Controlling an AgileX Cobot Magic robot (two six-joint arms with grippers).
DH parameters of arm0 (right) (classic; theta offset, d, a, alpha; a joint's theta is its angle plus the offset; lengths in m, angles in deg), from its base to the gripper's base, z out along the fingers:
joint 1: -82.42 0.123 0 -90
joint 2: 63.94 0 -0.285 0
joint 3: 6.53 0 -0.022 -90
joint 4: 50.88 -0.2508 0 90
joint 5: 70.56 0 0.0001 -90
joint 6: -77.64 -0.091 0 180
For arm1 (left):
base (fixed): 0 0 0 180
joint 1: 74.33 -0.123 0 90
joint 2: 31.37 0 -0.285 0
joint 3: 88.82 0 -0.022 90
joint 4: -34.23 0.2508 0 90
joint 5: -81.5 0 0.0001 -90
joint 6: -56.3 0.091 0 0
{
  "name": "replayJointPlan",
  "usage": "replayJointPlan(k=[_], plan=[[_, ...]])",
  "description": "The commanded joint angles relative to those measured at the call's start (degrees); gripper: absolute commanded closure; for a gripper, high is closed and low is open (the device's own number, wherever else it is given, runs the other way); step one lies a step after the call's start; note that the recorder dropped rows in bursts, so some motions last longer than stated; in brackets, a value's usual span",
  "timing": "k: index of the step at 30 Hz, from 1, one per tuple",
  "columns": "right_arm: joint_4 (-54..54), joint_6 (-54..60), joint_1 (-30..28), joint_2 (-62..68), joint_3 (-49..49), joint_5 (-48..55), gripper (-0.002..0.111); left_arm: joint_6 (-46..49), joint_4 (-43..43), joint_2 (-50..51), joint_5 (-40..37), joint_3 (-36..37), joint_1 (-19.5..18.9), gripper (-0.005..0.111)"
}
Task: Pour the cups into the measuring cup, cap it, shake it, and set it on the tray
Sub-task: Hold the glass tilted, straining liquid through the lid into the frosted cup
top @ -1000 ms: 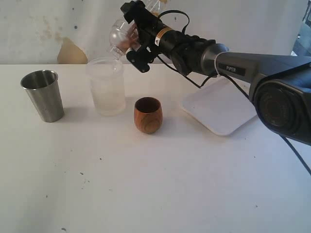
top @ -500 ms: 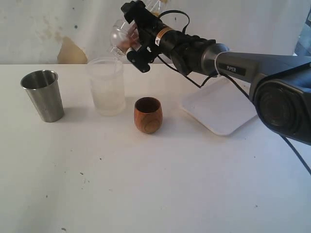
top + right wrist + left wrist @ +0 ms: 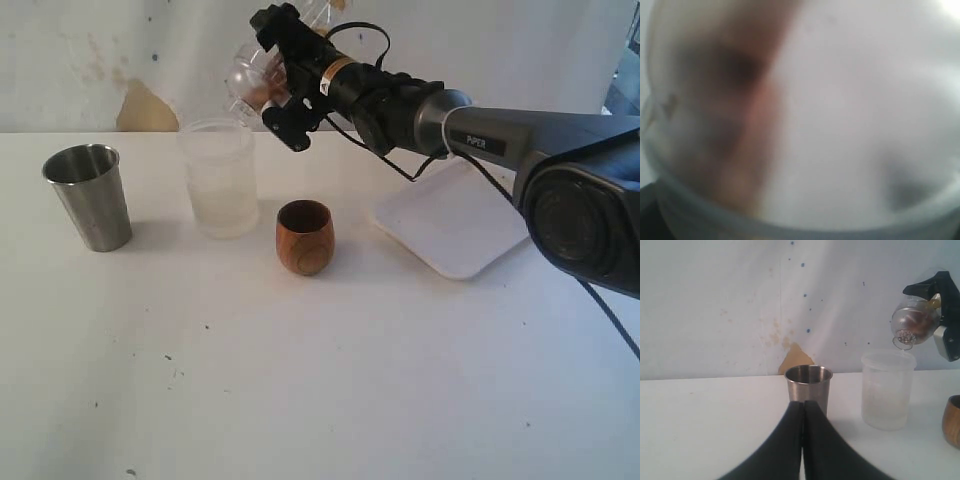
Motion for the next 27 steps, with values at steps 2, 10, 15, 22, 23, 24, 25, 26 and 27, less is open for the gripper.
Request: replayJointPlan(k=[2,10,15,22,23,24,25,26,27], plan=[[-0.23,0.72,-0.51,-0.08,-0.77,-2.23,0.108,-0.06,-0.5,-0.23,0.28,0.31,0.25,0.106],[-0.44,2.77,-0.51,0.25,-0.77,-3.7,0.108,-0.06,-0.5,-0.23,0.28,0.31,0.25,0.106],[-0.44,2.77,-0.51,0.25,-0.77,-3.82,0.108,-0.06,-0.5,-0.23,0.28,0.31,0.25,0.106],[-0.44,2.77,-0.51,0.25,-0.77,-3.82,0.108,-0.06,-0.5,-0.23,0.28,0.31,0.25,0.106],[-0.44,2.77,-0.51,0.25,-0.77,-3.82,0.108,-0.06,-0.5,-0.23,0.28,0.31,0.25,0.106],[-0.44,2.77,-0.51,0.25,-0.77,-3.82,0.108,-0.06,-0.5,-0.23,0.28,0.31,0.25,0.106],[-0.44,2.77,-0.51,0.25,-0.77,-3.82,0.108,-0.06,-0.5,-0.23,0.28,0.31,0.25,0.106],[-0.44,2.65,-0.51,0.25,-0.77,-3.81,0.108,-0.06,-0.5,-0.23,0.28,0.31,0.25,0.106],[-0.44,2.52,-0.51,0.25,-0.77,-3.81,0.108,-0.06,-0.5,-0.23,0.28,0.31,0.25,0.106]])
